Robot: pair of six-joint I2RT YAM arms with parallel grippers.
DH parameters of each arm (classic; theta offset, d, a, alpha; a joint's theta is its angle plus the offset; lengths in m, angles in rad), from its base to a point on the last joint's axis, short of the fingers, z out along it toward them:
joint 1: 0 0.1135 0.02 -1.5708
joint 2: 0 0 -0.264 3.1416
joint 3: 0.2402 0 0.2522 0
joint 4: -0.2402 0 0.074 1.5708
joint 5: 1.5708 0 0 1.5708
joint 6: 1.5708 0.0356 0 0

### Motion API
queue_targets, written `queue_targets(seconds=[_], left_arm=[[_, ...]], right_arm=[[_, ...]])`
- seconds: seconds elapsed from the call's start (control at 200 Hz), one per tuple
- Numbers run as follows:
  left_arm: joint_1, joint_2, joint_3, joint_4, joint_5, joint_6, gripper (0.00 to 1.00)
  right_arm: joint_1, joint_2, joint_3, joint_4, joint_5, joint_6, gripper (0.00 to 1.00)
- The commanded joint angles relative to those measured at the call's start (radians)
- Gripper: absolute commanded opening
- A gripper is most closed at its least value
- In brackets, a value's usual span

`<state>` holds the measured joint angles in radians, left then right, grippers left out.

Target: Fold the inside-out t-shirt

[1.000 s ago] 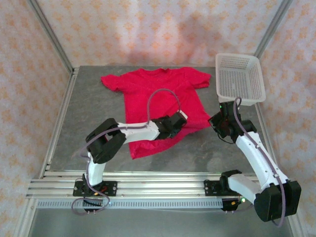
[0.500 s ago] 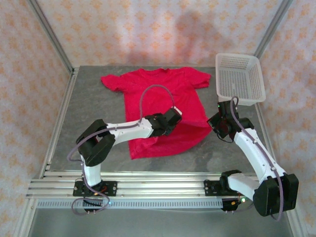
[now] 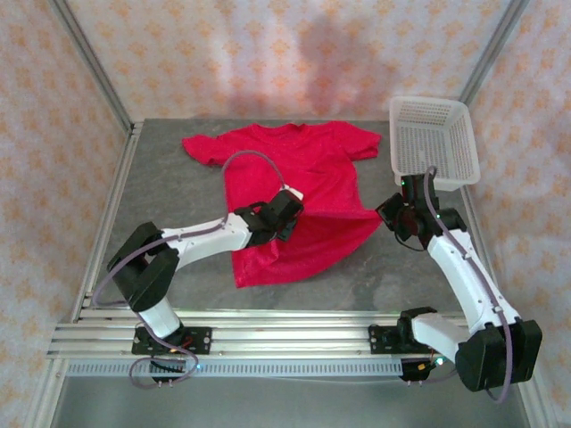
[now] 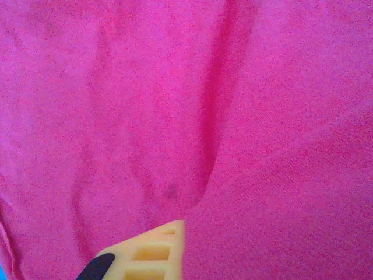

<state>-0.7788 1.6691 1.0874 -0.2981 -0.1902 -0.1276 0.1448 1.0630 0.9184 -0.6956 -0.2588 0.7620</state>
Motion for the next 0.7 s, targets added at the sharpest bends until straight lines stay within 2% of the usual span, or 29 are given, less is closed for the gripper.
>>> queue_targets(seconds=[0.0,0.125,0.27,0.335,0.42,0.505,0.696], left_arm=[[0.035,-0.056,-0.002,-0.117,-0.055,-0.048,0.0],[0.029,-0.089,0.147,-0.231,0.117,-0.085,0.0],[0.026,-0.037,0.398,-0.369,0.297,-0.147,0.0],[0.026,0.022,0.506,-0.426,0.374,-0.157,0.0],[0.027,0.088,0.609,-0.479,0.412,-0.164,0.0],[0.033,0.131,0.673,-0.508,0.408,-0.167,0.0],[0.071,0.169,0.727,-0.509,0.44,-0.212,0.0]], right_arm=[[-0.04,-0.007,0.035,-0.035,0.124,-0.022,0.0],[-0.051,0.028,0.075,-0.036,0.161,-0.052,0.0],[-0.131,0.074,0.109,-0.007,0.135,-0.111,0.0],[-0.138,0.1,0.12,0.016,0.064,-0.153,0.0],[-0.126,0.11,0.073,0.089,-0.13,-0.169,0.0],[-0.06,0.066,-0.05,0.22,-0.254,-0.142,0.0],[0.204,-0.07,-0.282,0.446,-0.244,-0.043,0.08]])
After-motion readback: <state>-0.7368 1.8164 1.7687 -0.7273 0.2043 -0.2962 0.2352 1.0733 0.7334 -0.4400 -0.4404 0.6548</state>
